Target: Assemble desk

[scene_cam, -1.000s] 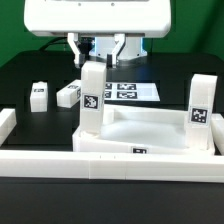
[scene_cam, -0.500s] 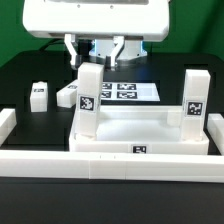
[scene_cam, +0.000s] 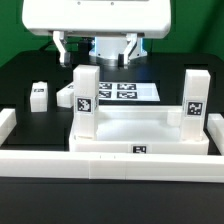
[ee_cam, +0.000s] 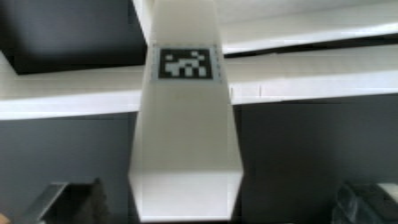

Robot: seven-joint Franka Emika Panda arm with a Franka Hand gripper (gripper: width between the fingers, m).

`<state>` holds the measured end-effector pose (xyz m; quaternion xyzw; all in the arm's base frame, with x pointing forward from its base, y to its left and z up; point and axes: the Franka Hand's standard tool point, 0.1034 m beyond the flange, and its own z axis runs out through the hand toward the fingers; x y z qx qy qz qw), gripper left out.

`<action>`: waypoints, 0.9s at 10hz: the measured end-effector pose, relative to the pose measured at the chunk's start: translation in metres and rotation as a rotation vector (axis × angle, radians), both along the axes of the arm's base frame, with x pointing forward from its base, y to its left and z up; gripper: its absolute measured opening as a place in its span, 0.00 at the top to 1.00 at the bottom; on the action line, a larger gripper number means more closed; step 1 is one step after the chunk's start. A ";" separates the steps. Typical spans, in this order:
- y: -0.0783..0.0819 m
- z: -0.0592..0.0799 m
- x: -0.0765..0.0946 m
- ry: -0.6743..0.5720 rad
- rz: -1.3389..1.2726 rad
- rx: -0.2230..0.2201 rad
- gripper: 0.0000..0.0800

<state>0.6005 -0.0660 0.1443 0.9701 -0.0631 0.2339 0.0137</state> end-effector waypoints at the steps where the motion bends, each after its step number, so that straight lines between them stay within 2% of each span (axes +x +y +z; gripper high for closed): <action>1: -0.002 0.005 0.000 0.013 -0.001 0.010 0.19; 2: -0.006 0.014 0.002 0.020 -0.006 0.021 0.19; 5: -0.012 0.021 0.008 0.043 0.000 0.033 0.19; 7: -0.010 0.018 0.006 0.065 0.002 0.043 0.19; 8: -0.012 0.011 0.003 0.090 -0.002 0.049 0.19; 9: -0.009 0.005 -0.001 0.185 0.006 0.090 0.19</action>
Offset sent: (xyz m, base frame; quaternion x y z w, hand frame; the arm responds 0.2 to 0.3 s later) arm 0.0102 -0.0154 0.0228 0.0184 -0.0611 -0.0427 0.9970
